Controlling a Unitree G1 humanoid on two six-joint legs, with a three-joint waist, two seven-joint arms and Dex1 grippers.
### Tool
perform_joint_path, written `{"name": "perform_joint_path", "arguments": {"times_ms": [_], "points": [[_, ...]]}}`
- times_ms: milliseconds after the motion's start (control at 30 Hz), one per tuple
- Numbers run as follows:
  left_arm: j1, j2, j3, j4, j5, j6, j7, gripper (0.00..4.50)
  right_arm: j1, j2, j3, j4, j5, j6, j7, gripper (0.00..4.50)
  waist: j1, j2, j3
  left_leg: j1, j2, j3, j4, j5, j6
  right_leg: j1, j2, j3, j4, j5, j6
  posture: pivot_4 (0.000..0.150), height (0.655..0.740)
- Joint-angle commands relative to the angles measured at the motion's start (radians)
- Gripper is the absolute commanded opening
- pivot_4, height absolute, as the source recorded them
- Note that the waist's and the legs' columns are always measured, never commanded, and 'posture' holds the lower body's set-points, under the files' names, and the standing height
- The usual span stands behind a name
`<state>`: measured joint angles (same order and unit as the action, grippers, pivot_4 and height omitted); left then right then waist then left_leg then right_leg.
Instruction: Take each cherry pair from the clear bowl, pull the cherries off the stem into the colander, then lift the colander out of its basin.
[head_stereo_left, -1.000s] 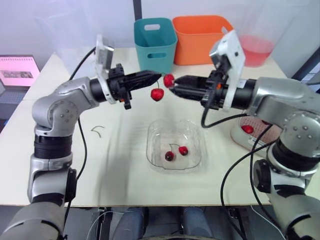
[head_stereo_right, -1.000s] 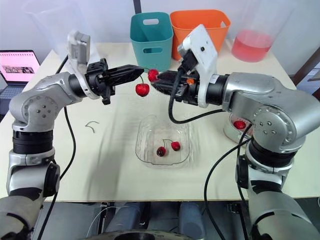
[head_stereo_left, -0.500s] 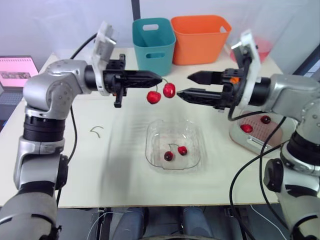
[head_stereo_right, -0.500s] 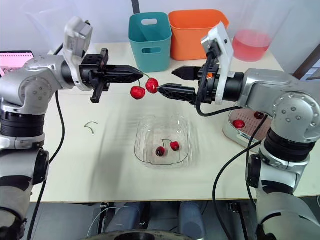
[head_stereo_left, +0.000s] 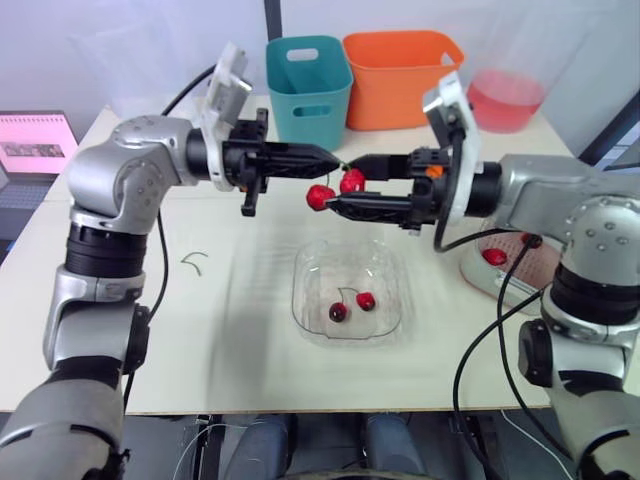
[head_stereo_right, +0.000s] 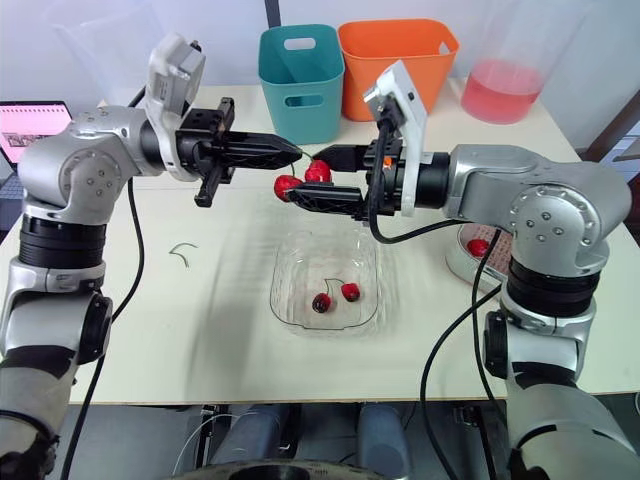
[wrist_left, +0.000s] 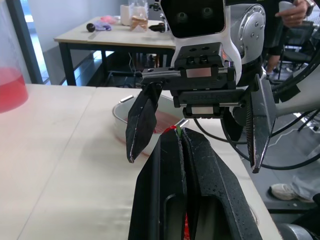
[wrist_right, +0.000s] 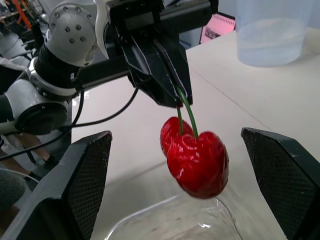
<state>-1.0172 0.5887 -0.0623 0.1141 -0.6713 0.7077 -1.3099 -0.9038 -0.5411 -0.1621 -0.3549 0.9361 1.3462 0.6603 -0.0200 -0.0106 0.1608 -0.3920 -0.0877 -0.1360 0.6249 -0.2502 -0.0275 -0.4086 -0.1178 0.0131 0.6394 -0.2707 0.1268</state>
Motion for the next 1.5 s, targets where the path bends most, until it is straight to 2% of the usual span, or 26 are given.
{"name": "perform_joint_path", "arguments": {"times_ms": [33,133,333,1233,1367,1500], "points": [[-0.024,0.004,0.027,-0.022,-0.003,-0.013,-0.004,0.0,-0.008,0.01,-0.009,-0.004,0.027,-0.022,-0.015,4.41,0.0,0.0,0.0,0.0,0.0,0.0,0.0,0.0,0.0,0.0,0.0,0.0,0.0,0.0,0.0,0.15,0.74],[-0.023,0.0,0.029,-0.023,-0.001,-0.014,-0.002,0.0,-0.007,0.01,-0.007,-0.003,0.037,-0.024,-0.025,3.58,0.0,0.0,0.0,0.0,0.0,0.0,0.0,0.0,0.0,0.0,0.0,0.0,0.0,0.0,0.0,0.15,0.74],[-0.026,-0.006,0.033,-0.015,0.003,-0.021,0.001,0.0,0.008,-0.002,0.004,-0.016,0.045,-0.026,-0.027,0.56,0.001,0.0,0.0,0.0,0.0,0.0,0.0,0.0,0.0,0.0,0.0,0.0,0.0,0.0,0.0,0.15,0.74],[-0.087,-0.038,0.101,0.039,-0.021,0.013,0.045,0.0,0.101,-0.09,0.061,-0.061,0.054,-0.057,-0.017,0.56,0.001,-0.001,0.0,0.0,0.0,0.0,0.002,0.0,0.0,0.0,0.0,0.0,0.002,0.0,0.0,0.15,0.74],[-0.063,-0.029,0.079,0.022,0.0,-0.002,0.033,0.0,0.12,-0.112,0.038,-0.062,0.049,-0.069,-0.019,0.56,0.002,-0.001,0.0,0.0,0.0,0.0,0.002,0.0,0.0,0.0,0.0,0.0,0.002,0.0,0.0,0.15,0.74],[-0.034,-0.027,0.063,-0.001,0.028,-0.025,0.032,0.0,0.209,-0.201,-0.044,-0.072,-0.007,-0.163,-0.002,0.56,0.008,-0.001,0.0,0.0,-0.001,0.0,0.002,0.0,0.0,0.001,0.0,0.0,0.001,0.0,0.0,0.15,0.74]]}}
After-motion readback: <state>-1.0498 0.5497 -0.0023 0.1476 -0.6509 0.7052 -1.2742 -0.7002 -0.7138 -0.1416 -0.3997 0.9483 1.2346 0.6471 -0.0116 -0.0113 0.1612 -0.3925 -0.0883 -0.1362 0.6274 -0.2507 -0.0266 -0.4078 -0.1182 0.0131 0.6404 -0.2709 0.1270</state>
